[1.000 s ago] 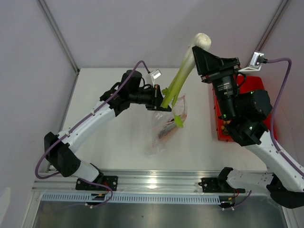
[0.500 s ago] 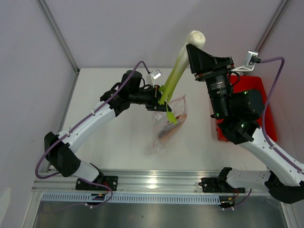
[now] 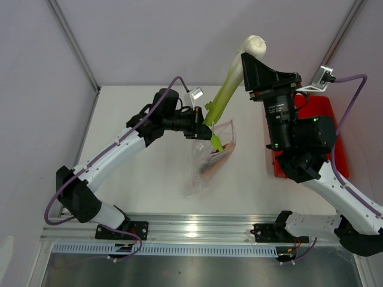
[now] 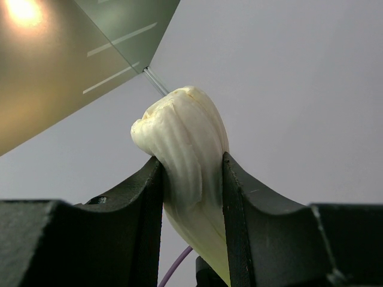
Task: Place the food in the zip-top bag and seal the zipper
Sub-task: Place the fake vegetable in the zipper food storage bag.
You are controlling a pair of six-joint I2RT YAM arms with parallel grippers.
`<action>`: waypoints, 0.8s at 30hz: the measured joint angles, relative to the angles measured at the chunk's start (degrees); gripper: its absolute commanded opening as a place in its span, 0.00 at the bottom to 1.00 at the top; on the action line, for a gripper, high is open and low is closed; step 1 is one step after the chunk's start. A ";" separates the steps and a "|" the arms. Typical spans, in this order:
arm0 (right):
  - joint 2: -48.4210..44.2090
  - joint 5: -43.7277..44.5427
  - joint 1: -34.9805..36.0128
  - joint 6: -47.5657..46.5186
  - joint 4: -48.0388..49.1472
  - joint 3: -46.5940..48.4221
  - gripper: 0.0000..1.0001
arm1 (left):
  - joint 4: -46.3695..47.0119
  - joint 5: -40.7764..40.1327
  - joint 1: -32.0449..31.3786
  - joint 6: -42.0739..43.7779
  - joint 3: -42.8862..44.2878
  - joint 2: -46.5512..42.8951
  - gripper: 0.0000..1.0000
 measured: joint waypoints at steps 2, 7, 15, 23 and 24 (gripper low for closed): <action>0.13 0.07 0.00 -0.09 0.02 0.00 0.00 | 0.04 0.02 0.00 0.00 0.00 0.00 0.01; 0.33 0.07 0.04 -0.24 -0.02 0.00 0.00 | 0.07 0.00 0.00 0.00 0.00 0.00 0.00; 0.33 0.22 0.39 -0.68 0.11 0.04 0.00 | 0.15 0.00 0.00 -0.02 -0.02 -0.02 0.01; 0.76 0.22 0.39 -1.31 0.39 2.32 0.00 | 0.83 0.00 0.00 -0.11 -0.63 -0.02 0.00; 0.74 0.22 0.39 -1.27 0.39 2.32 0.00 | 0.90 0.00 0.00 -0.11 -0.63 -0.02 0.01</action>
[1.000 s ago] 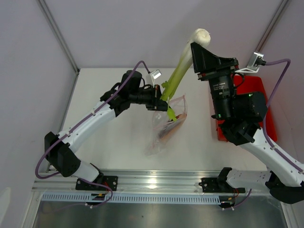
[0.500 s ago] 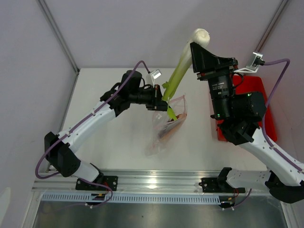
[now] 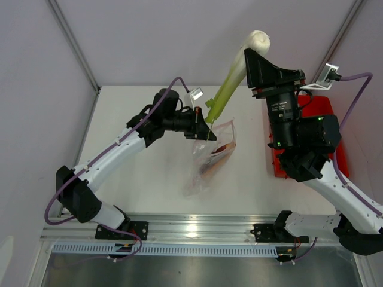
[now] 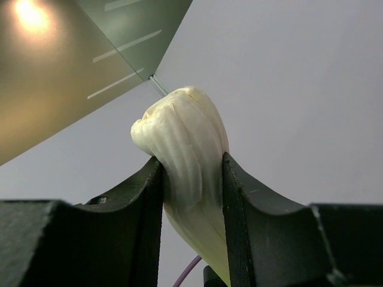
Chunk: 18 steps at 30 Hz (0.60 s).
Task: Place the food in the zip-top bag and seal the zipper
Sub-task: Place the fake vegetable in the zipper food storage bag.
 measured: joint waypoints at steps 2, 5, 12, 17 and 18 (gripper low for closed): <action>0.07 0.02 0.00 0.17 -0.04 0.00 0.00 | 0.02 0.00 0.00 0.00 0.00 0.00 0.01; 0.20 0.00 0.11 0.28 -0.07 0.00 0.00 | 0.13 0.00 0.00 -0.02 0.00 0.00 0.01; -0.76 0.07 2.12 0.85 -0.94 -1.29 0.00 | -0.02 -0.11 0.02 0.07 0.00 0.00 0.00; -3.02 1.09 3.80 0.92 -2.75 -3.76 0.00 | -1.33 -0.63 0.13 0.15 0.39 0.00 0.01; -3.48 1.46 4.00 1.14 -3.34 -4.13 0.00 | -1.60 -0.76 0.15 0.13 0.74 0.00 0.01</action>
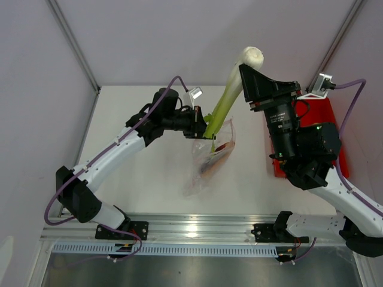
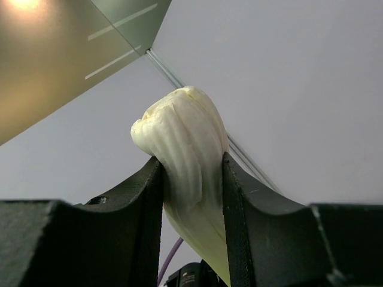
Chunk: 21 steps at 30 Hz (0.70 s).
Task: Place the food in the zip-top bag and seal the zipper
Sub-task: Place the fake vegetable in the zipper food storage bag.
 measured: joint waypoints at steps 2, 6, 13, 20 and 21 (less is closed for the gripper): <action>-0.76 0.83 0.26 0.46 -1.33 -0.26 0.00 | -0.39 -0.50 0.02 0.02 0.70 0.00 0.01; -2.14 2.56 0.87 1.81 -4.57 -0.28 0.00 | -0.79 -1.33 0.13 0.02 1.73 -0.17 0.00; -4.42 4.96 1.14 3.43 -7.87 -2.43 0.00 | 0.24 -2.60 0.20 -1.29 1.75 -1.73 0.01; -6.34 5.22 1.14 4.66 -7.76 -8.02 0.00 | 0.83 -2.25 0.20 -2.51 1.77 -1.73 0.00; -6.58 4.98 1.14 4.66 -7.02 -9.18 0.00 | 0.83 -2.25 0.20 -2.54 1.77 -1.73 0.01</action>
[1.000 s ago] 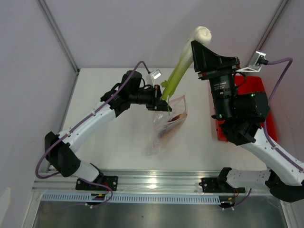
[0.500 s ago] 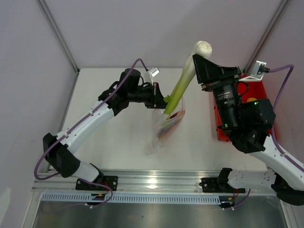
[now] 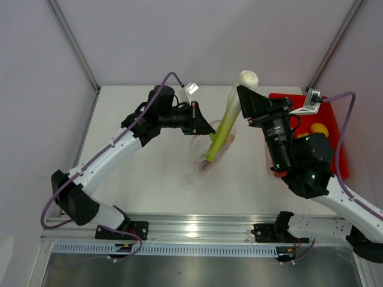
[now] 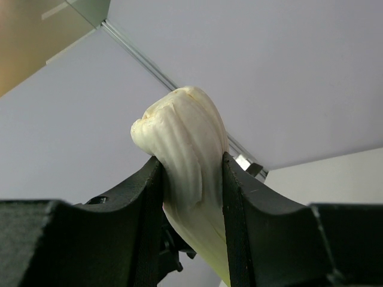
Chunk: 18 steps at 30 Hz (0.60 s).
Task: Place the food in the zip-top bag and seal the zipper
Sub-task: Place the fake vegetable in the zipper food storage bag.
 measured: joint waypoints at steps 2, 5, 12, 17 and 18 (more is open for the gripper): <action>-0.24 -0.22 0.04 -0.07 0.92 -1.95 0.00 | 0.00 0.02 0.00 0.00 0.00 0.00 0.00; 0.37 0.22 0.07 -0.04 1.44 -2.82 0.00 | 0.02 0.02 0.00 -0.02 0.00 0.00 0.01; 2.60 3.08 0.07 -0.33 2.60 -0.04 0.00 | 1.01 0.07 0.00 -0.07 -0.68 -0.02 0.01; 3.63 5.35 0.09 -1.14 4.33 2.75 0.00 | 1.33 0.24 0.00 -0.46 -1.14 -0.02 0.01; 3.69 5.73 0.07 -1.44 4.66 2.97 0.00 | 1.42 0.26 0.00 -0.46 -1.14 -0.02 0.01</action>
